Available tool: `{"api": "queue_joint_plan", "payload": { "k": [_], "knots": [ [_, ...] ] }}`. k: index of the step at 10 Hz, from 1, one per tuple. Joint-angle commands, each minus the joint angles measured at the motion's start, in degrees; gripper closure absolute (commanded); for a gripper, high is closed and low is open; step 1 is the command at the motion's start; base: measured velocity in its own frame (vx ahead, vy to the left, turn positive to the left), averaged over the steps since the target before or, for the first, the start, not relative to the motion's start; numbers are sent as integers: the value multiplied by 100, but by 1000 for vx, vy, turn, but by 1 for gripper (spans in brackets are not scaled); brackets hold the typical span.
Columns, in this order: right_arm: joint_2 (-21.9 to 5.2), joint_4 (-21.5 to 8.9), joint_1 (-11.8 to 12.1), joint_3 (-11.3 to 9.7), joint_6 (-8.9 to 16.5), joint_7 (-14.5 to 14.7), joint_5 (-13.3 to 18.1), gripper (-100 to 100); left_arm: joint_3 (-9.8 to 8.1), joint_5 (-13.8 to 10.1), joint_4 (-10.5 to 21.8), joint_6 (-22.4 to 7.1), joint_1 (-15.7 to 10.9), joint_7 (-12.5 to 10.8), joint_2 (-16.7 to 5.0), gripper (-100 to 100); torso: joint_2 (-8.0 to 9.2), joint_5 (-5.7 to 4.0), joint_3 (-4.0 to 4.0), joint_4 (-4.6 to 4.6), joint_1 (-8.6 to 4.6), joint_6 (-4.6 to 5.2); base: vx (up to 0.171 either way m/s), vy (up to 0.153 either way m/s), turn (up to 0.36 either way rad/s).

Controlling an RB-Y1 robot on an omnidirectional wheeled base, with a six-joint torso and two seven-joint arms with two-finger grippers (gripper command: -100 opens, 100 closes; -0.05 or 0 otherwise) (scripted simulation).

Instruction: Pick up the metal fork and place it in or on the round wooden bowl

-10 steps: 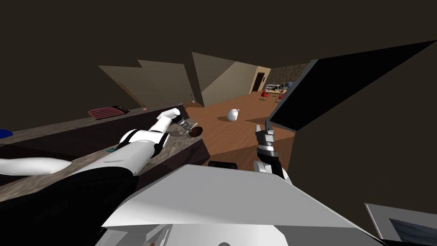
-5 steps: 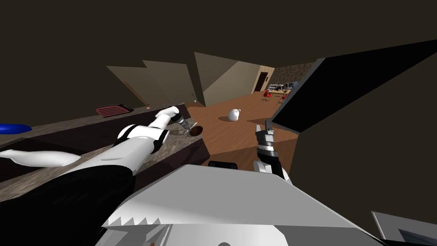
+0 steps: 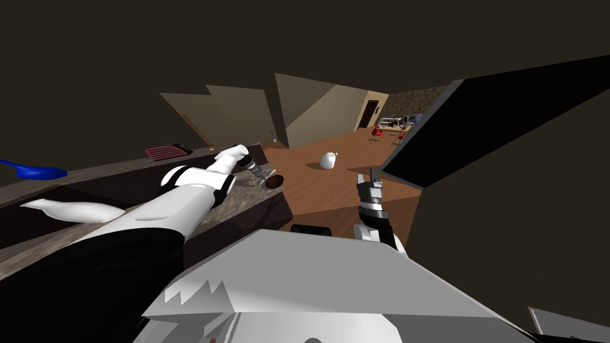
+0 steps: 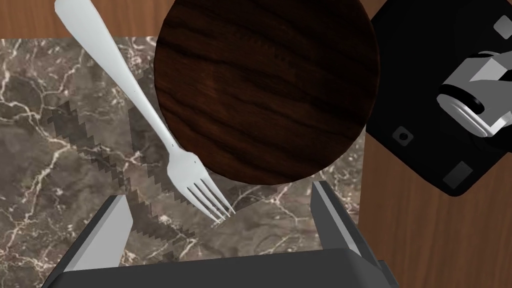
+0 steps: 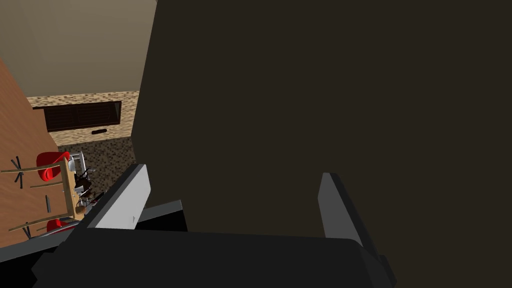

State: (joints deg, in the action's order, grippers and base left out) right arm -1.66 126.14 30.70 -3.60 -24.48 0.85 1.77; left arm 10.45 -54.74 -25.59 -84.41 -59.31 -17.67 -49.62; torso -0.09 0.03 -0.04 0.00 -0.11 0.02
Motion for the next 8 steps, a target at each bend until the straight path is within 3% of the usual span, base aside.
{"api": "queue_joint_plan", "payload": {
  "k": [1,2,3,4,5,8],
  "knots": [
    [0,0,0,0,0,0,0,0,-9,-10,178,-26,35,-34,-16,-100,0,0,0,0,0,0,0,7,5],
    [0,0,0,0,0,0,0,0,299,-122,526,178,-346,326,-113,-100,0,1,0,0,4,-1,-20,-54,241],
    [1,0,1,0,0,0,0,0,313,-122,133,178,-213,242,-113,-100,9,-2,6,3,-11,-8,-6,-85,128],
    [1,0,0,-1,0,0,0,0,313,-122,203,178,-335,338,-113,-100,5,-7,4,2,-27,2,1,-46,-26],
    [0,0,0,-1,0,0,0,0,313,-122,450,178,-535,400,-113,-100,0,-7,1,1,-22,4,-1,-9,-26],
    [0,0,0,0,0,0,0,0,313,-122,1014,178,-535,400,-113,-100,0,2,0,0,4,0,0,7,1]
  ]
}}
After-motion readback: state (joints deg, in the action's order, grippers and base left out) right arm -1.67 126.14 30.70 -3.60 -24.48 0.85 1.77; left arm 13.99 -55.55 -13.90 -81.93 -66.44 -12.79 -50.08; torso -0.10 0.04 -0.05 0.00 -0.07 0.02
